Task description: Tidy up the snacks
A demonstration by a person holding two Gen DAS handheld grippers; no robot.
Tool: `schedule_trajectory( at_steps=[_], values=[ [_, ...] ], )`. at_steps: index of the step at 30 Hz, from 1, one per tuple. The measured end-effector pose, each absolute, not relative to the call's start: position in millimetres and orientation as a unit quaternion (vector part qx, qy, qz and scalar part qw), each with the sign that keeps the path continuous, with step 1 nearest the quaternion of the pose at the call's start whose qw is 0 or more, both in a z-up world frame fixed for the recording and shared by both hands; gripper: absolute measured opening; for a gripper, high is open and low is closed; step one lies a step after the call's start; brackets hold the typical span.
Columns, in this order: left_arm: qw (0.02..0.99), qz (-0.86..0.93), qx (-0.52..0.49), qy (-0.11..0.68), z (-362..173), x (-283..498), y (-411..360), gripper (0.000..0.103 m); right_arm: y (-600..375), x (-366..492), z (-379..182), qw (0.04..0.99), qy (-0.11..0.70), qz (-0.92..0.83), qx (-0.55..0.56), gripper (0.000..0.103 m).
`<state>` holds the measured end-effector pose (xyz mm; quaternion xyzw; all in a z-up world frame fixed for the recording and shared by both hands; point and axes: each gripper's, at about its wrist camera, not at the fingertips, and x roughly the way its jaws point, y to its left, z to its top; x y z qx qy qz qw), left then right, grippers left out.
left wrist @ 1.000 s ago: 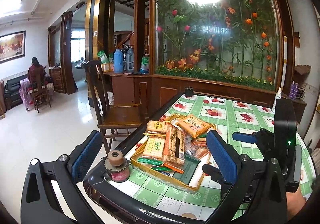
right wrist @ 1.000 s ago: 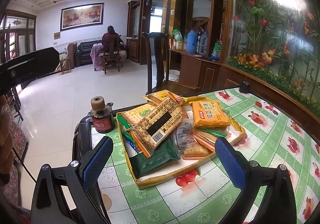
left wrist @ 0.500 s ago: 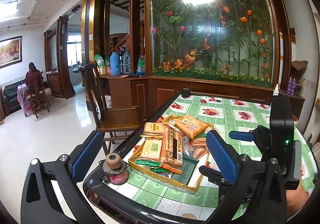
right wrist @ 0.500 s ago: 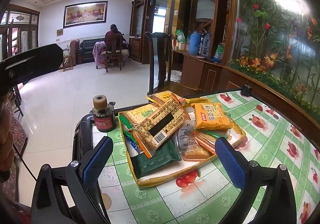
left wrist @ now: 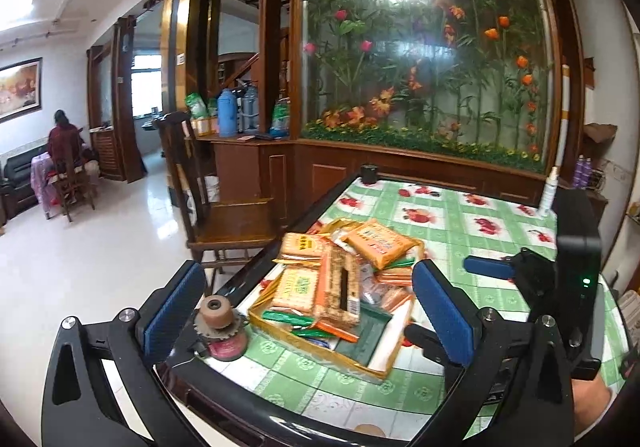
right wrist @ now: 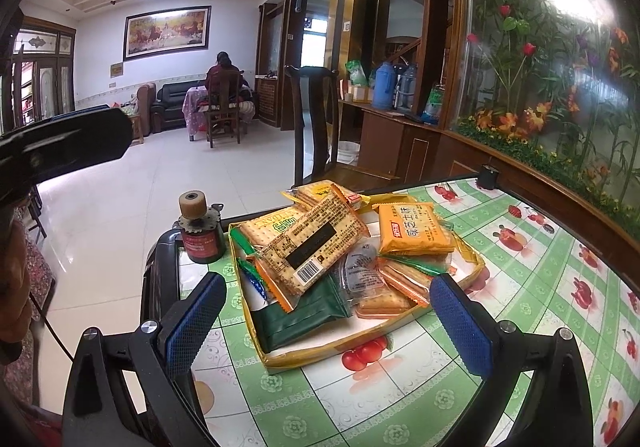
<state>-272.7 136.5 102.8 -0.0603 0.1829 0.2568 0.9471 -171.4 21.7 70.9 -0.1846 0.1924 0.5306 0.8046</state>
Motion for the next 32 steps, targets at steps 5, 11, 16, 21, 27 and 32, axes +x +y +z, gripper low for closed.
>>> schedule_trajectory(
  at_steps=[5, 11, 16, 21, 27, 32],
  values=[
    [0.947, 0.255, -0.070, 0.185, 101, -272, 141, 0.103, 23, -170, 69, 0.803, 0.193, 0.531, -0.189, 0.102],
    [0.948, 0.251, -0.068, 0.186, 103, -270, 140, 0.103, 23, -167, 66, 0.802, 0.197, 0.531, -0.186, 0.102],
    [0.947, 0.251, -0.070, 0.186, 102, -269, 139, 0.103, 23, -167, 65, 0.803, 0.197, 0.530, -0.189, 0.102],
    [0.950, 0.241, -0.070, 0.183, 103, -268, 138, 0.103, 23, -166, 65, 0.802, 0.197, 0.531, -0.187, 0.102],
    [0.942, 0.251, -0.081, 0.205, 96, -263, 144, 0.103, 24, -166, 59, 0.801, 0.197, 0.530, -0.194, 0.102],
    [0.943, 0.247, -0.085, 0.207, 95, -263, 147, 0.103, 23, -166, 57, 0.800, 0.198, 0.532, -0.194, 0.102]
  ],
)
